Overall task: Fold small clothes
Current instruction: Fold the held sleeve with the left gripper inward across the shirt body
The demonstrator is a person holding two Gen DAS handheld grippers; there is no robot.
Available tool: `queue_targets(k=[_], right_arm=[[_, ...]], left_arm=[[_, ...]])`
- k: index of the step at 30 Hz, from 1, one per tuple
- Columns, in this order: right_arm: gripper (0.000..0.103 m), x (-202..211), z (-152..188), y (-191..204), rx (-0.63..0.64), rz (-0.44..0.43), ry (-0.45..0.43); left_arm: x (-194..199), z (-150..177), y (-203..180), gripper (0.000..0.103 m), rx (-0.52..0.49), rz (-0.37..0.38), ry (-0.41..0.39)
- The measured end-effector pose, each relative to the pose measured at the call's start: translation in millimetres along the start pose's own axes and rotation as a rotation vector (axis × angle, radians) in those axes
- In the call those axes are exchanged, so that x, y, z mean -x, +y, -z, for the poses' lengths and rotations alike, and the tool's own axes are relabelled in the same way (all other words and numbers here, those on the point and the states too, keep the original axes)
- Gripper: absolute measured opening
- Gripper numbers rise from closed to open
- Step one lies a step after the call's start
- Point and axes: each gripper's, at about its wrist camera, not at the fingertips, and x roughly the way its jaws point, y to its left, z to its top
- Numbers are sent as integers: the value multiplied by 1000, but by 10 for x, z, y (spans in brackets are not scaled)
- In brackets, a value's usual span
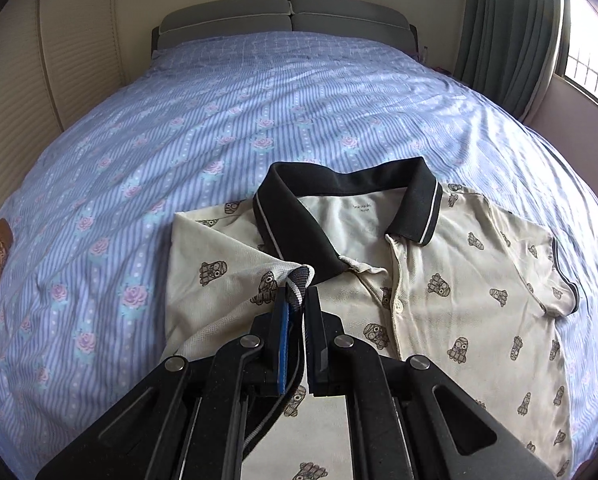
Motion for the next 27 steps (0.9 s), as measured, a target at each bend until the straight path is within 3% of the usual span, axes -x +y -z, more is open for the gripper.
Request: queue_targets(k=[8,10,12,15,24,27], right_arm=[[102,-134,42,-96,-11,6,40],[102,-138,44,-107,-15,2,42],[102,-135,43,-112,-18,-2,43],[102,-126,41,-109,-22,-8,42],[102,-74,58,-69,-16,-27,41],[102,-70,63,-54,-13,-27,43]], left_arm=[[-227,91,-19,10,16,-13,20],[-151,110,-21,18,13,-2,10],[-32,131,-24,38,5,-10,-6],[195,177,25,46,-2,-15,-31],[537,530,312,45,6,-11,-24],[489,611,253,29,-33,5,-8]])
